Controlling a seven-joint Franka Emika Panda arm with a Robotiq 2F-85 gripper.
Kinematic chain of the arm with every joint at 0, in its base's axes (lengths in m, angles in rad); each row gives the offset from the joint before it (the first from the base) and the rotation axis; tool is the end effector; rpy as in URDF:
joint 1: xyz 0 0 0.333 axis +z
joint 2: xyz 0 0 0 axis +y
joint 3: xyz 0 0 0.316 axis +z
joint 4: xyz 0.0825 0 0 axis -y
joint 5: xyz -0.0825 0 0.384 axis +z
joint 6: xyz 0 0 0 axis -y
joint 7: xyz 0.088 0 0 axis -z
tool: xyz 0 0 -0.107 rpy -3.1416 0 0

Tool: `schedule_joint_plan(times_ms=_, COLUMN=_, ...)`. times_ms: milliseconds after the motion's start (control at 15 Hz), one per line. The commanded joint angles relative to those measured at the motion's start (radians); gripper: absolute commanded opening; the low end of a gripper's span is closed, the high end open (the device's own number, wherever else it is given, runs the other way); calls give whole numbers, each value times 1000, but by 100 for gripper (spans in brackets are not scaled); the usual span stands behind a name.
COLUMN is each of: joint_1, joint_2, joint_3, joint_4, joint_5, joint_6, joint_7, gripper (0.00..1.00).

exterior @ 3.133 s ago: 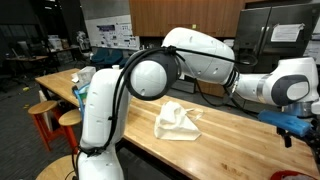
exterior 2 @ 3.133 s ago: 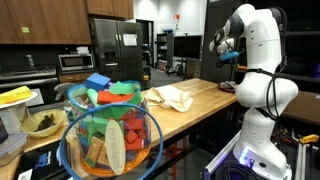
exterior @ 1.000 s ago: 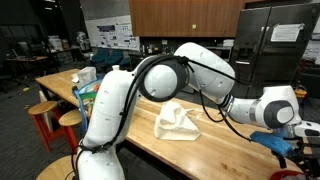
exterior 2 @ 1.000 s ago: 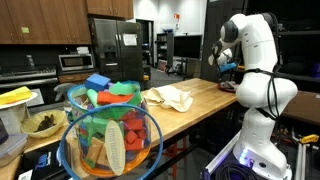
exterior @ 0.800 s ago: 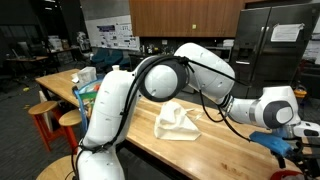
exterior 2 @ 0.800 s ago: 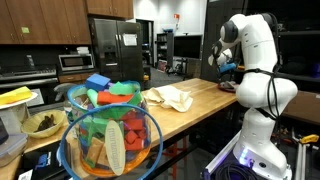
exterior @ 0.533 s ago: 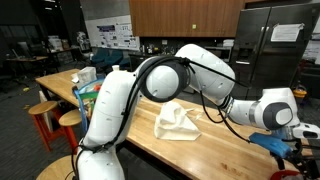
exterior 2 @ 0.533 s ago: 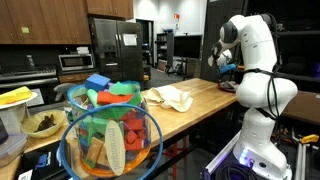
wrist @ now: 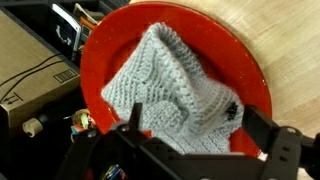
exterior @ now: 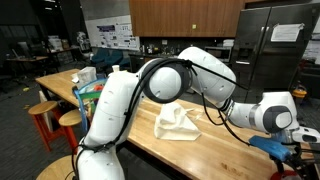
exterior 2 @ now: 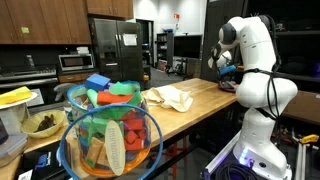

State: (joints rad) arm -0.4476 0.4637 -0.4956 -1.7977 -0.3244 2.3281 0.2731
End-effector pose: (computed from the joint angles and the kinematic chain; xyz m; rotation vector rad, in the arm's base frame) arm 0.4067 -0.5200 0.3313 2.3806 -1.2175 -0.0732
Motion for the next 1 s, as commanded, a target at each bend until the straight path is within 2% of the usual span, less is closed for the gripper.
schedule_joint_plan(times_ms=0, joint_1=0, joint_2=30, joint_3=-11, joint_4=25, joint_5=4, joint_6=-14, joint_7=11, gripper=87)
schedule_joint_plan(times_ms=200, joint_1=-1, joint_2=48, joint_3=-14, joint_4=29, joint_5=5, joint_6=-15, joint_7=16, gripper=52)
schedule_joint_plan(times_ms=600, joint_1=-2, joint_2=78, joint_3=-31, joint_4=39, joint_5=-11, joint_6=-4, joint_7=29, gripper=6)
schedule_joint_plan(times_ms=733, joint_1=-5, joint_2=88, joint_3=-40, joint_4=57, joint_5=-18, joint_6=1, joint_7=26, gripper=0)
schedule_joint_plan(times_ms=933, joint_1=-14, joint_2=85, joint_3=-57, joint_4=107, joint_5=-25, joint_6=7, joint_7=10, gripper=1)
